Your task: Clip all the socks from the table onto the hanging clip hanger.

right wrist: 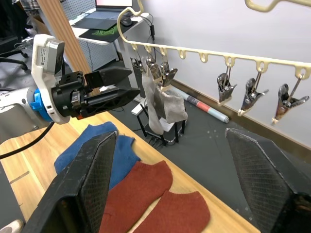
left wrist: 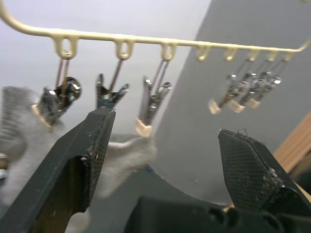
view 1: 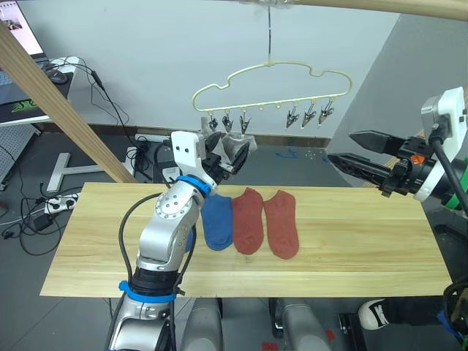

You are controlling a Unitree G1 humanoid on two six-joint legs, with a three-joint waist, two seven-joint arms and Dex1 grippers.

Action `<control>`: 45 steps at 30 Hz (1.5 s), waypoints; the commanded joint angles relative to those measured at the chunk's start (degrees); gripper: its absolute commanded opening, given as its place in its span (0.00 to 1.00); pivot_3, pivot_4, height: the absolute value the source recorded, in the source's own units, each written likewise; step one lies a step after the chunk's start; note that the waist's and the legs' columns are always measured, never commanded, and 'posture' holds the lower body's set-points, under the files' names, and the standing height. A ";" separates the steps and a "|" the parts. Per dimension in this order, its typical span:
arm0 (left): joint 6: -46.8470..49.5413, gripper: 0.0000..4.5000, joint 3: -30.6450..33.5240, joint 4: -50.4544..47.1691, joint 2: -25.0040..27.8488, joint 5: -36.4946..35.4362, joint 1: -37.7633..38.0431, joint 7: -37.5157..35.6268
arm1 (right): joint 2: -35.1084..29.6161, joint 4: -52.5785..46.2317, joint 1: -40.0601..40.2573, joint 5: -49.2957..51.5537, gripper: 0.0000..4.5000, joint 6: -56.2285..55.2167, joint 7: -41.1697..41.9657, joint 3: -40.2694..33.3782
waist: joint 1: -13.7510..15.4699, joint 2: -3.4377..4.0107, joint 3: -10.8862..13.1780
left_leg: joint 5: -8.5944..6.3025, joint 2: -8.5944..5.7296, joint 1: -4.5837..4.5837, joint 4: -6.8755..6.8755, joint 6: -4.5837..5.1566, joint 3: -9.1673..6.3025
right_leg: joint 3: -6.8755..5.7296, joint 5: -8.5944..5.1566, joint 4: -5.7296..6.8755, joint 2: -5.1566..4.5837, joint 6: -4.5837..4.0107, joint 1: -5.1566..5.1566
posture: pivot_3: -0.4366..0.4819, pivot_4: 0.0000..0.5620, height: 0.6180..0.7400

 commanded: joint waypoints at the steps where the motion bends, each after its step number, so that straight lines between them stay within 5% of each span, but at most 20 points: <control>1: -3.64 0.86 -1.25 0.29 -1.67 2.13 -0.85 0.61 | -1.67 -0.64 0.67 2.74 0.83 -2.86 -1.79 -0.96 | -0.01 0.00 0.00 | 0.00 0.00 0.00 0.01 0.00 0.00 | 0.00 0.00 0.00 0.00 0.00 0.00 | 0.47 0.38 1.00; 7: -6.53 0.59 -1.95 3.20 -3.84 4.60 -2.19 1.90 | -3.36 -0.65 2.31 6.19 0.83 -5.16 -5.43 -0.26 | -0.12 0.00 0.00 | 0.01 0.01 0.00 0.04 0.01 0.00 | 0.00 0.01 0.02 0.01 -0.01 0.00 | 0.44 0.39 1.00; 45: -12.49 0.59 -0.36 19.74 -11.97 13.78 -13.12 14.78 | -17.58 -1.40 14.39 24.52 0.83 -21.29 -19.69 0.16 | -1.70 0.00 0.00 | -0.03 0.01 -0.07 0.73 0.11 0.02 | 0.20 0.06 0.00 0.09 0.25 0.20 | 0.35 0.44 1.00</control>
